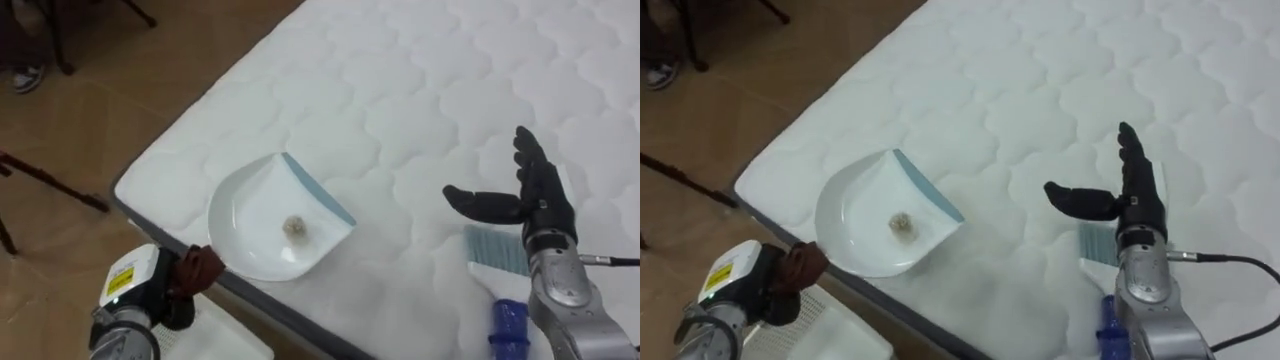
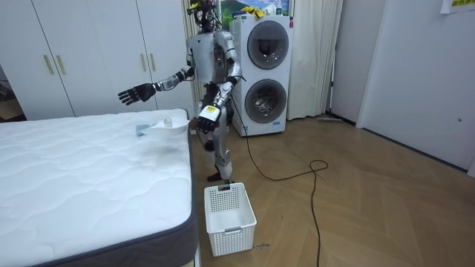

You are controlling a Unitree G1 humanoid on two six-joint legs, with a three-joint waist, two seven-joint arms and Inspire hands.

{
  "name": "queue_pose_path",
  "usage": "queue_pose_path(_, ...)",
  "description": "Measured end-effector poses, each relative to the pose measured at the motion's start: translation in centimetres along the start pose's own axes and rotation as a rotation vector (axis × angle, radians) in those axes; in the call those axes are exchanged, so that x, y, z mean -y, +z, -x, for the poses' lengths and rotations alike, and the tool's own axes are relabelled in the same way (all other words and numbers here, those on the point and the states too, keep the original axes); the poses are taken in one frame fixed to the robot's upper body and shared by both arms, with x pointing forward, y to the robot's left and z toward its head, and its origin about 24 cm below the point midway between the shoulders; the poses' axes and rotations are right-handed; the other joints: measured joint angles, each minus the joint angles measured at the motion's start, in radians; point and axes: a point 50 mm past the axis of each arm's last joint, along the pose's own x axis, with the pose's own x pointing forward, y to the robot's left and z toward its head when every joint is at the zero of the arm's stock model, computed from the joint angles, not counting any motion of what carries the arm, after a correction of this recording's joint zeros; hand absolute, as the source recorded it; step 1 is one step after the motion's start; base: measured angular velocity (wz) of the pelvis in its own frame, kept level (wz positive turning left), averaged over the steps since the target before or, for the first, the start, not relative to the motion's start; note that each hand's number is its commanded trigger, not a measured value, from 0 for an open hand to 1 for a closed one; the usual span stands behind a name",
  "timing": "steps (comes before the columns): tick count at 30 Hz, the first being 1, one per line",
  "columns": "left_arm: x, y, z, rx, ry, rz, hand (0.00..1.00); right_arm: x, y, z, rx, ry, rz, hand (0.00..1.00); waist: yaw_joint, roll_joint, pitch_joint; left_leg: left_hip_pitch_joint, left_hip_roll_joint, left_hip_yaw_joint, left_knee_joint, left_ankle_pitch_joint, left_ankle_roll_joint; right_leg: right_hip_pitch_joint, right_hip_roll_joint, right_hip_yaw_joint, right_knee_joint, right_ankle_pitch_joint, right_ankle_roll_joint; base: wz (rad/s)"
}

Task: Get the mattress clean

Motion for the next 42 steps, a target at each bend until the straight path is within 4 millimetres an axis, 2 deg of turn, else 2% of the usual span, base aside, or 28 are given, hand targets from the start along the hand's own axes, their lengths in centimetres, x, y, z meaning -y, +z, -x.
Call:
queue_pose_path(3,-0.2,0.2,0.0,0.015,0.007,0.005,1.0,-0.1,-0.2,0.0,-0.009,0.007,0.003,0.0,0.006,-0.023,0.0006,0.026,-0.012,-0.021,-0.021,0.001,-0.001,0.032,-0.002,0.018,0.004,0.0,0.006,0.37)
queue_pose_path(5,-0.4,0.5,-0.1,0.031,0.014,0.002,1.0,-0.2,-0.4,0.2,-0.017,0.007,-0.002,0.0,-0.01,-0.035,0.0013,0.018,-0.016,-0.047,-0.014,0.0,0.003,0.042,0.002,0.017,0.038,0.004,0.014,0.9)
queue_pose_path(6,-0.7,0.9,-0.1,0.049,0.021,-0.001,1.0,-0.2,-0.7,0.3,-0.026,0.005,-0.004,0.0,-0.032,-0.037,0.001,0.01,-0.029,-0.105,-0.004,-0.001,0.006,0.037,0.002,0.037,0.082,0.005,0.015,1.15)
queue_pose_path(7,-0.8,1.1,-0.1,0.059,0.022,-0.001,1.0,-0.1,-0.9,0.5,-0.033,0.004,0.001,0.0,-0.044,-0.039,-0.0016,0.011,-0.03,-0.139,0.003,0.0,0.008,0.027,0.003,0.067,0.111,0.006,0.017,1.37)
queue_pose_path(8,-1.0,1.6,-0.2,0.078,0.029,0.002,1.0,-0.1,-1.5,0.9,-0.044,0.006,0.023,0.0,-0.061,-0.031,0.0017,0.007,-0.035,-0.212,0.015,0.002,0.011,-0.005,0.021,0.171,0.134,-0.009,0.033,1.11)
queue_pose_path(9,-1.3,1.8,-0.2,0.09,0.041,0.007,1.0,-0.2,-1.6,1.3,-0.044,0.022,0.023,0.0,-0.056,-0.032,-0.0016,-0.01,-0.037,-0.273,0.028,0.004,0.008,-0.042,0.053,0.27,0.087,-0.029,0.034,0.95)
queue_pose_path(10,-1.4,1.9,-0.2,0.093,0.047,0.008,1.0,-0.2,-1.5,1.4,-0.038,0.033,0.021,0.0,-0.055,-0.029,0.0009,-0.021,-0.039,-0.295,0.036,0.005,0.006,-0.065,0.064,0.303,0.055,-0.029,0.028,0.8)
queue_pose_path(11,-1.5,1.9,-0.2,0.095,0.049,0.006,1.0,-0.3,-1.1,1.5,-0.021,0.049,0.017,0.0,-0.057,-0.027,0.0024,-0.04,-0.055,-0.327,0.05,0.007,0.003,-0.103,0.068,0.366,-0.024,-0.003,0.028,0.83)
queue_pose_path(12,-1.0,2.1,-0.1,0.093,0.035,0.02,1.0,-0.1,-0.9,1.5,-0.011,0.049,0.023,0.0,-0.064,-0.018,0.0026,-0.053,-0.067,-0.345,0.058,0.008,0.001,-0.109,0.059,0.375,-0.031,0.08,0.011,0.71)
queue_pose_path(14,-0.5,2.3,0.1,0.095,0.022,0.032,1.0,0.1,-0.9,1.5,-0.013,0.046,0.03,0.0,-0.054,-0.008,0.0064,-0.054,-0.075,-0.341,0.036,0.019,-0.001,-0.097,0.054,0.349,-0.04,0.087,0.011,0.43)
queue_pose_path(15,-0.5,2.3,0.1,0.096,0.022,0.032,1.0,0.1,-1.1,1.6,-0.018,0.048,0.028,0.0,-0.054,-0.007,0.0057,-0.051,-0.077,-0.335,0.029,0.022,-0.001,-0.091,0.054,0.344,-0.04,0.085,0.014,0.48)
queue_pose_path(18,-0.7,2.2,0.0,0.089,0.029,0.03,1.0,0.1,-1.4,1.8,-0.031,0.067,0.024,0.0,-0.024,-0.033,0.0126,-0.038,-0.08,-0.347,0.014,0.029,-0.004,-0.078,0.051,0.338,-0.045,0.07,0.033,0.25)
queue_pose_path(19,-0.8,2.0,0.0,0.084,0.032,0.03,1.0,0.0,-1.5,1.9,-0.034,0.075,0.019,0.0,-0.024,-0.046,0.012,-0.039,-0.086,-0.366,0.017,0.032,-0.003,-0.067,0.053,0.329,-0.058,0.072,0.035,0.45)
queue_pose_path(20,-0.9,1.8,0.1,0.076,0.033,0.025,1.0,-0.3,-1.5,2.0,-0.036,0.086,0.012,0.0,-0.022,-0.06,0.0063,-0.042,-0.095,-0.387,0.017,0.033,-0.005,-0.062,0.053,0.322,-0.063,0.072,0.035,0.5)
queue_pose_path(22,-0.7,1.7,0.2,0.073,0.03,0.007,1.0,-0.5,-1.6,2.1,-0.036,0.105,0.009,0.0,-0.021,-0.068,0.0022,-0.046,-0.102,-0.404,0.029,0.034,-0.001,-0.047,0.057,0.315,-0.076,0.077,0.034,0.42)
queue_pose_path(23,-0.6,1.7,0.2,0.074,0.029,0.002,1.0,-0.6,-1.7,2.2,-0.04,0.117,0.007,0.0,-0.016,-0.065,0.0048,-0.049,-0.109,-0.419,0.035,0.035,0.001,-0.038,0.058,0.309,-0.076,0.081,0.027,0.42)
queue_pose_path(24,-0.6,1.7,0.2,0.074,0.028,0.001,1.0,-0.6,-1.8,2.3,-0.046,0.127,0.005,0.0,-0.009,-0.068,0.0029,-0.052,-0.114,-0.421,0.039,0.036,0.003,-0.037,0.056,0.305,-0.073,0.081,0.027,0.29)
queue_pose_path(25,-0.6,1.7,0.3,0.074,0.028,0.001,1.0,-0.6,-1.9,2.3,-0.048,0.132,0.005,0.0,-0.003,-0.066,0.0046,-0.054,-0.114,-0.421,0.042,0.035,0.004,-0.037,0.056,0.304,-0.074,0.081,0.027,0.22)
queue_pose_path(27,-0.5,1.7,0.3,0.074,0.027,0.002,1.0,-0.7,-1.9,2.4,-0.05,0.138,-0.001,0.0,-0.005,-0.05,0.0112,-0.093,-0.117,-0.428,0.076,0.03,0.009,-0.039,0.056,0.265,-0.073,0.075,0.028,0.44)
queue_pose_path(28,-0.5,1.7,0.3,0.075,0.027,0.002,1.0,-0.7,-1.9,2.4,-0.05,0.137,-0.001,0.0,-0.013,-0.047,0.0124,-0.104,-0.117,-0.422,0.083,0.03,0.009,-0.039,0.054,0.251,-0.073,0.072,0.029,0.84)
queue_pose_path(29,-0.4,1.8,0.3,0.078,0.022,0.001,1.0,-0.7,-1.9,2.4,-0.051,0.135,-0.001,0.0,-0.035,-0.042,0.0138,-0.13,-0.107,-0.378,0.096,0.032,0.012,-0.037,0.05,0.208,-0.07,0.064,0.031,1.0)
queue_pose_path(30,-0.3,2.0,0.3,0.085,0.017,-0.002,1.0,-0.7,-2.0,2.4,-0.053,0.129,-0.002,0.0,-0.053,-0.04,0.0143,-0.15,-0.076,-0.282,0.103,0.038,0.025,-0.036,0.039,0.175,-0.063,0.052,0.033,1.02)
queue_pose_path(32,0.0,2.2,0.4,0.094,0.0,-0.007,1.0,-0.8,-2.2,2.4,-0.062,0.122,-0.005,0.0,-0.057,-0.037,0.0164,-0.16,-0.056,-0.199,0.104,0.039,0.038,-0.034,0.034,0.15,-0.053,0.036,0.037,0.67)
queue_pose_path(35,0.6,2.4,0.5,0.105,-0.033,-0.015,1.0,-0.8,-3.1,2.5,-0.098,0.118,0.003,0.0,-0.044,-0.022,0.0211,-0.154,-0.082,-0.231,0.099,0.037,0.043,-0.03,0.036,0.151,-0.053,0.027,0.045,0.37)
queue_pose_path(39,0.5,2.2,0.5,0.097,-0.031,-0.007,1.0,-1.0,-3.3,2.6,-0.111,0.119,-0.004,0.0,-0.03,-0.016,0.0185,-0.153,-0.11,-0.253,0.092,0.041,0.057,-0.038,0.019,0.156,-0.012,0.003,0.05,0.26)
queue_pose_path(42,0.3,2.1,0.5,0.092,-0.027,-0.004,1.0,-1.0,-3.1,2.5,-0.104,0.121,-0.009,0.0,-0.027,-0.009,0.0178,-0.156,-0.118,-0.257,0.101,0.032,0.068,-0.039,0.007,0.159,0.02,-0.008,0.055,0.11)
